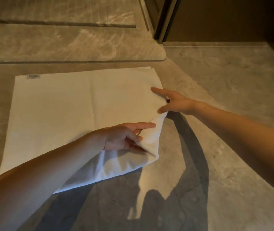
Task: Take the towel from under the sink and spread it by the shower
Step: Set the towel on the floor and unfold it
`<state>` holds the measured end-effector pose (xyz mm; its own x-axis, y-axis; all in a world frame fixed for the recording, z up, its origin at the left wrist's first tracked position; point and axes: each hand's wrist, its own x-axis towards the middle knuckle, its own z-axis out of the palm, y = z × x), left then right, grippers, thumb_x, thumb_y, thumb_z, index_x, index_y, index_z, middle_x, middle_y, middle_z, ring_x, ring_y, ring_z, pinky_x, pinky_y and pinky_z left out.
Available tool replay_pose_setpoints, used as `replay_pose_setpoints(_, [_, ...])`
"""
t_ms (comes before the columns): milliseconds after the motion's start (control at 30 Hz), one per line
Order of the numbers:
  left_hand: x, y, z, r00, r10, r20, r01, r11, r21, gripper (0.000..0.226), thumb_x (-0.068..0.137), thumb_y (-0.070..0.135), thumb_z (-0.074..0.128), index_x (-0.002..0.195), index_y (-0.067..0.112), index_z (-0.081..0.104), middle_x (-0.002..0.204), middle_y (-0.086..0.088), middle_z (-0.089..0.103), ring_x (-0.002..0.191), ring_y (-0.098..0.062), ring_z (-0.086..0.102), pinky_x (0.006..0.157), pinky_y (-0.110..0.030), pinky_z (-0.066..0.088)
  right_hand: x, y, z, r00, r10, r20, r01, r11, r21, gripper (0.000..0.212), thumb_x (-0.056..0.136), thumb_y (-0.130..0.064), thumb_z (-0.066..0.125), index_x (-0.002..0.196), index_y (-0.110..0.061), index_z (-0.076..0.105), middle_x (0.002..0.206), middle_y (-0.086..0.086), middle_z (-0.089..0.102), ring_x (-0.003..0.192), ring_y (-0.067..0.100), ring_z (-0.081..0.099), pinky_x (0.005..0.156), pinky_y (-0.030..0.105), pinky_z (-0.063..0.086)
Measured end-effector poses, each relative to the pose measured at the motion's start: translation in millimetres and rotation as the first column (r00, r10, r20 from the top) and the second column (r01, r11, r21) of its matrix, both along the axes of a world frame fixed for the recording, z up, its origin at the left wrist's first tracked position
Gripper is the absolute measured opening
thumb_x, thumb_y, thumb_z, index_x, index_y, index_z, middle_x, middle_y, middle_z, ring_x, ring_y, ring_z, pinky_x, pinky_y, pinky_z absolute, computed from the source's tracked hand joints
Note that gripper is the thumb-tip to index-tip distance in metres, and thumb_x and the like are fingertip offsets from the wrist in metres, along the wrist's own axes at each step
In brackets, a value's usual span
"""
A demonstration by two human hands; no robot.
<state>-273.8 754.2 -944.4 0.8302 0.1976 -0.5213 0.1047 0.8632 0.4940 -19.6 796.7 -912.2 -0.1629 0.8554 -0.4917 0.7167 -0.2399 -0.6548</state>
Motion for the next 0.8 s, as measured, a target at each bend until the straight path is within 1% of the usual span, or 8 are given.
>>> replay_pose_setpoints(67, [2,0,0,1.0,-0.01,0.017,0.01,1.0,-0.017,0.058,0.081,-0.014,0.052,0.125,0.02,0.068,0.148,-0.015,0.041,0.125,-0.044,0.052,0.096,-0.055,0.051,3,0,-1,0.999,-0.02,-0.042,0.018,0.999,-0.027,0.087,0.083,-0.002,0.071,0.153,-0.03,0.028,0.15,-0.008,0.03,0.124,0.01,0.037,0.077,0.006,0.046])
replay_pose_setpoints(267, [16,-7,3,0.999,-0.036,0.036,0.034,0.998,0.056,0.063,0.079,-0.008,0.059,0.125,0.034,0.065,0.148,-0.006,0.043,0.119,-0.034,0.056,0.097,-0.049,0.051,3,3,-8,0.984,0.1,0.15,-0.11,0.992,0.06,0.087,0.081,-0.009,0.076,0.153,-0.022,0.029,0.154,0.0,0.032,0.138,0.018,0.032,0.097,0.014,0.027])
replay_pose_setpoints(367, [14,-8,8,0.985,0.171,-0.002,-0.159,0.921,0.357,0.057,0.073,0.01,0.066,0.119,0.042,0.065,0.135,-0.001,0.061,0.108,-0.025,0.065,0.092,-0.037,0.051,0,5,-6,0.941,0.054,0.333,-0.098,0.988,0.116,0.078,0.085,-0.017,0.068,0.153,-0.022,0.03,0.152,0.007,0.034,0.136,0.027,0.037,0.103,0.029,0.035])
replay_pose_setpoints(400, [9,-6,7,0.96,0.272,-0.072,-0.178,0.786,0.592,0.051,0.075,0.017,0.063,0.12,0.039,0.065,0.135,-0.003,0.061,0.114,-0.025,0.063,0.095,-0.034,0.047,-5,4,-5,0.909,-0.022,0.416,-0.069,0.977,0.203,0.073,0.087,-0.02,0.064,0.152,-0.018,0.031,0.151,0.01,0.035,0.132,0.032,0.041,0.104,0.035,0.037])
replay_pose_setpoints(467, [-7,2,-2,0.885,0.364,-0.289,0.224,0.212,0.951,0.05,0.088,0.028,0.049,0.137,0.026,0.055,0.147,-0.004,0.05,0.134,-0.027,0.046,0.111,-0.035,0.031,-27,-3,-5,0.877,-0.182,0.445,-0.013,0.915,0.402,0.064,0.092,-0.024,0.056,0.151,-0.01,0.033,0.151,0.015,0.036,0.131,0.037,0.042,0.107,0.04,0.035])
replay_pose_setpoints(500, [-16,7,-9,0.832,0.388,-0.398,0.452,-0.055,0.89,0.053,0.094,0.032,0.041,0.146,0.021,0.045,0.154,-0.004,0.04,0.142,-0.026,0.034,0.117,-0.038,0.02,-42,-8,-7,0.892,-0.197,0.408,-0.012,0.889,0.457,0.062,0.095,-0.024,0.052,0.151,-0.008,0.033,0.154,0.016,0.034,0.136,0.036,0.037,0.111,0.039,0.03])
replay_pose_setpoints(533, [-23,10,-16,0.779,0.401,-0.481,0.586,-0.195,0.787,0.055,0.099,0.036,0.034,0.151,0.02,0.035,0.16,-0.002,0.03,0.148,-0.024,0.022,0.12,-0.041,0.009,-57,-14,-11,0.911,-0.167,0.378,-0.036,0.879,0.475,0.06,0.098,-0.026,0.048,0.152,-0.007,0.03,0.157,0.015,0.029,0.142,0.033,0.03,0.115,0.038,0.024])
replay_pose_setpoints(800, [-40,14,-44,0.733,0.444,-0.515,0.67,-0.345,0.657,0.06,0.097,0.048,0.028,0.155,0.029,0.025,0.164,0.007,0.016,0.152,-0.018,0.009,0.121,-0.05,0.005,-90,-66,-68,0.859,-0.08,0.507,-0.17,0.887,0.428,0.06,0.103,-0.04,0.022,0.157,-0.02,0.006,0.165,0.0,0.006,0.151,0.017,-0.002,0.121,0.034,-0.006])
